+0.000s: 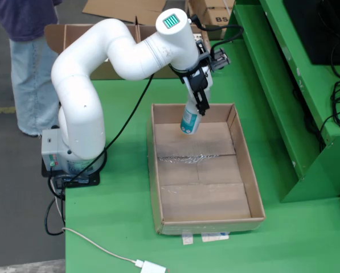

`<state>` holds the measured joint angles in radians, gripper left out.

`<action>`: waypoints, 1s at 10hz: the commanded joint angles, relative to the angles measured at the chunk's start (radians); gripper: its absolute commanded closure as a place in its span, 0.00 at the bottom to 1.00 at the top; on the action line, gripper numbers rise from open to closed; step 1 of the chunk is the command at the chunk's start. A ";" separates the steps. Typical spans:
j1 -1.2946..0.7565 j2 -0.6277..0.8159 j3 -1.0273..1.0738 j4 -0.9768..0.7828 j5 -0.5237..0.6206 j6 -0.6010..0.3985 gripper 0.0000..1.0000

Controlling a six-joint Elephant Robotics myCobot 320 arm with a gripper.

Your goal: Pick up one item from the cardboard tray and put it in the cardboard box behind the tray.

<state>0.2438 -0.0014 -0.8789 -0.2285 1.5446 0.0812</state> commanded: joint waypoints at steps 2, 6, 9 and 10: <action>0.150 0.055 0.008 -0.013 -0.048 0.033 1.00; 0.338 0.137 0.011 -0.105 -0.109 0.100 1.00; 0.449 0.134 0.051 -0.148 -0.142 0.135 1.00; 0.489 0.133 0.071 -0.172 -0.151 0.143 1.00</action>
<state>0.6105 0.1241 -0.8927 -0.3665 1.4219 0.2009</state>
